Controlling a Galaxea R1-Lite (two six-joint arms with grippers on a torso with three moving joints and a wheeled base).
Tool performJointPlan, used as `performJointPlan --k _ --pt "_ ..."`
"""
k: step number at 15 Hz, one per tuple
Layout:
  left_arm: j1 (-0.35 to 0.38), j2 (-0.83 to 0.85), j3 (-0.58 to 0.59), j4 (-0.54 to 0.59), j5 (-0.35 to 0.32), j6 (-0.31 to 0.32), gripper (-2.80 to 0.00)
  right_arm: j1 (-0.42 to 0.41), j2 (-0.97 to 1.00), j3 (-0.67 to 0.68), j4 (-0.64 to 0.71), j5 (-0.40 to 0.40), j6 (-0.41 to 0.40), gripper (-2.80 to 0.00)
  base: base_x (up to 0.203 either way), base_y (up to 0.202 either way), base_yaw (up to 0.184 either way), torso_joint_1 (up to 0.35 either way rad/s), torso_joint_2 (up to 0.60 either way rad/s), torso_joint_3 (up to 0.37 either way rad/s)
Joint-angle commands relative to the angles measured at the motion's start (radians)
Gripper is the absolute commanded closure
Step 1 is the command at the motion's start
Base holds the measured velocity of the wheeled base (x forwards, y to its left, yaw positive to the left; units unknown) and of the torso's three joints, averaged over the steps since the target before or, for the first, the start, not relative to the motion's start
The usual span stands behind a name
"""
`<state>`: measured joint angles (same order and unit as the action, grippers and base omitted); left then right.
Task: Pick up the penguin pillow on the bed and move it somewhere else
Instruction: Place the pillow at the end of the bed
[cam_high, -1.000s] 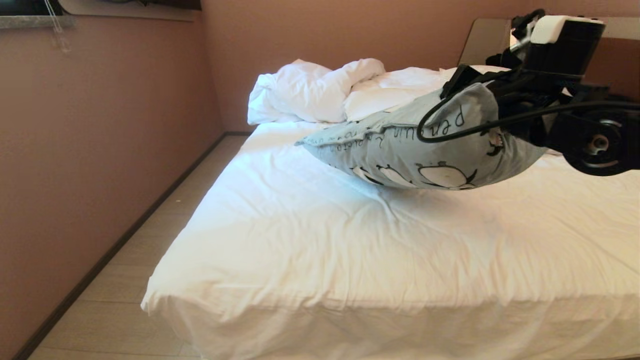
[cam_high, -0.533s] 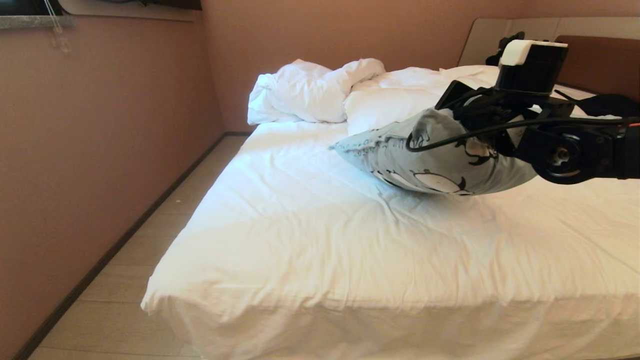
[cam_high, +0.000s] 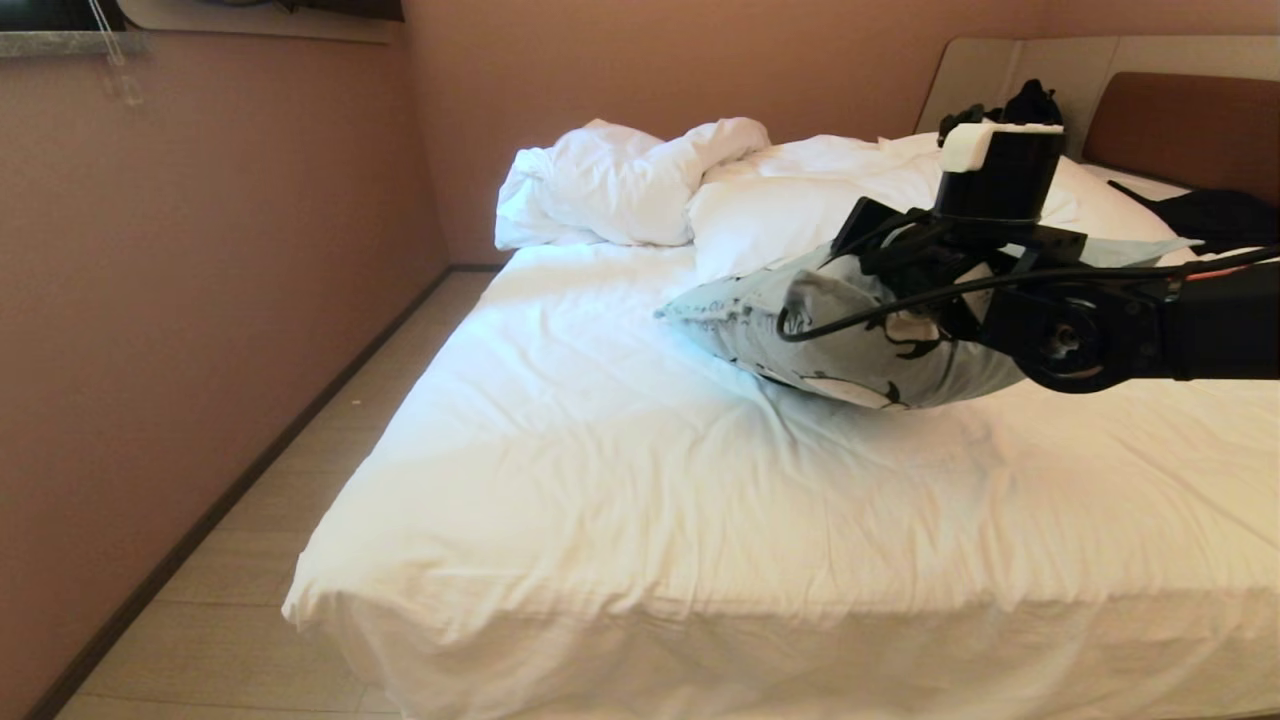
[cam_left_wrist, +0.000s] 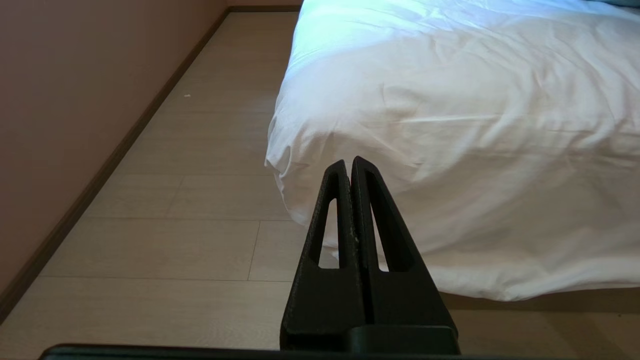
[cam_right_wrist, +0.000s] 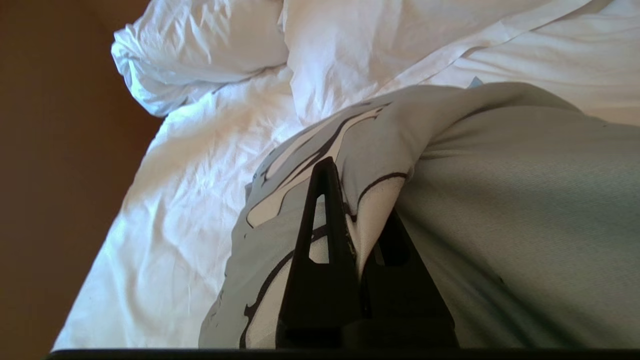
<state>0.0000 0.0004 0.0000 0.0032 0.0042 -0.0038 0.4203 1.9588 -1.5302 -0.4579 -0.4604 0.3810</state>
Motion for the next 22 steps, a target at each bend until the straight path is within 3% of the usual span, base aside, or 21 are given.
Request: performJointPlan --k 1,9,18,22 --pt "0.000 0.000 0.002 0.000 0.000 -0.001 0.00 0.010 0.036 0.010 -0.001 -0.003 -0.018 0.00 0.000 0.000 0.000 0.000 0.00 0.000" --pt "0.000 0.000 0.002 0.000 0.000 -0.001 0.00 0.011 0.109 0.086 -0.002 0.005 -0.174 0.00 0.000 0.000 0.000 0.000 0.00 0.000" --pt "0.000 0.000 0.002 0.000 0.000 -0.001 0.00 0.012 0.101 0.136 -0.004 0.016 -0.211 0.00 0.000 0.000 0.000 0.000 0.00 0.000" --pt "0.000 0.000 0.002 0.000 0.000 -0.001 0.00 0.012 0.097 0.186 -0.045 0.086 -0.265 0.00 0.000 0.000 0.000 0.000 0.00 0.000"
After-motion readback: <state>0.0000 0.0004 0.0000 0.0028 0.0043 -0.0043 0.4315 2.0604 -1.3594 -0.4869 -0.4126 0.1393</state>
